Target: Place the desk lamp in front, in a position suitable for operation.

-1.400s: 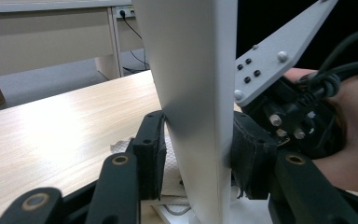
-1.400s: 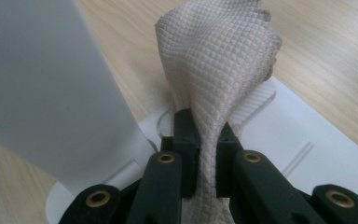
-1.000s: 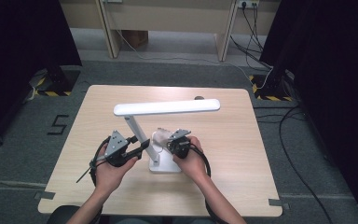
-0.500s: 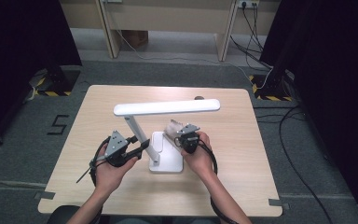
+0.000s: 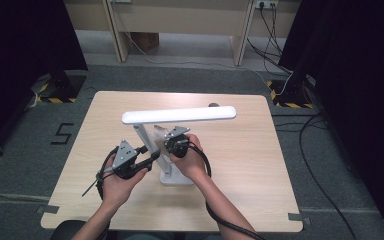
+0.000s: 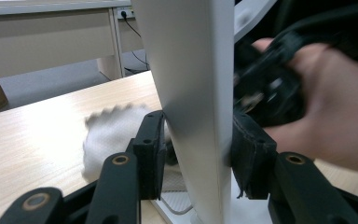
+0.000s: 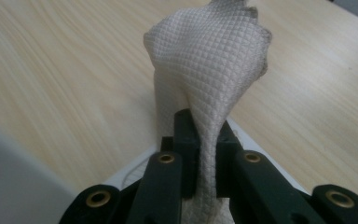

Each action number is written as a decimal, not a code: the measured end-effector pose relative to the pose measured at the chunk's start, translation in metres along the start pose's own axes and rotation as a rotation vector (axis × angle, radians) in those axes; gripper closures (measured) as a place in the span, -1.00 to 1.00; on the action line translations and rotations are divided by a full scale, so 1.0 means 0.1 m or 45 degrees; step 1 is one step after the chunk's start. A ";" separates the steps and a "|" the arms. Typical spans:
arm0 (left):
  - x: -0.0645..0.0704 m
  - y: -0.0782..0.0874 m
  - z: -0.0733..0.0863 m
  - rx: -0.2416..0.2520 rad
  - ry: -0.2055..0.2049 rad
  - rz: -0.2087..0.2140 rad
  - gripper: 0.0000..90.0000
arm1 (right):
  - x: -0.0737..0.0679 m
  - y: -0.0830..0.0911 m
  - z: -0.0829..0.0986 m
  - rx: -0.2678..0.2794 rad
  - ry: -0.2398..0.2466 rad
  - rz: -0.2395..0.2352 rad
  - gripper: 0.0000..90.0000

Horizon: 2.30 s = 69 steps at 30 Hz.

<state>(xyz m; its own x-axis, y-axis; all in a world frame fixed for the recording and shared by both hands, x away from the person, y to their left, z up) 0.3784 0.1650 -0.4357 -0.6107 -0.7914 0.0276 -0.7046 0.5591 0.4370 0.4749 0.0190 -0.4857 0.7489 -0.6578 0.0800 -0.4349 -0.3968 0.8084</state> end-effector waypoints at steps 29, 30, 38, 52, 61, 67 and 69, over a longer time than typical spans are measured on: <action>0.01 0.00 0.00 -0.005 -0.024 -0.017 0.30 | 0.18 -0.25 0.01 -0.058 -0.021 0.099 0.89; 0.01 0.00 0.00 -0.005 -0.026 -0.019 0.30 | 0.19 -0.25 0.02 -0.058 -0.031 0.096 0.89; 0.02 0.00 0.00 -0.005 -0.028 -0.027 0.30 | 0.26 -0.22 0.07 -0.070 -0.050 0.113 0.89; 0.02 0.00 0.00 -0.004 -0.023 -0.028 0.30 | 0.33 -0.21 0.13 -0.087 -0.056 0.128 0.89; 0.02 -0.01 -0.01 -0.005 -0.025 -0.028 0.31 | 0.37 -0.21 0.16 -0.095 -0.057 0.135 0.89; 0.02 0.00 -0.01 -0.005 -0.024 -0.029 0.31 | 0.39 -0.21 0.17 -0.105 -0.050 0.146 0.89; 0.02 -0.01 -0.01 -0.002 -0.023 -0.030 0.31 | 0.40 -0.20 0.18 -0.105 -0.051 0.150 0.89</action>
<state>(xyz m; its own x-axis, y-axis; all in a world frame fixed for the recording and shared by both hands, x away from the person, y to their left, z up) 0.3778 0.1629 -0.4355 -0.6003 -0.7998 0.0009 -0.7183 0.5397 0.4390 0.5045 -0.0111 -0.5094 0.6737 -0.7225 0.1553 -0.4749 -0.2622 0.8401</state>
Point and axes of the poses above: each handheld gripper's, and its own axes: y roughly backward along the jaws, z roughly out of its underside, x roughly to its right, the point moved 3 cm from there along -y, roughly forward along the jaws, and after that the axes turned 11 degrees about -x, right-handed, at the moved point
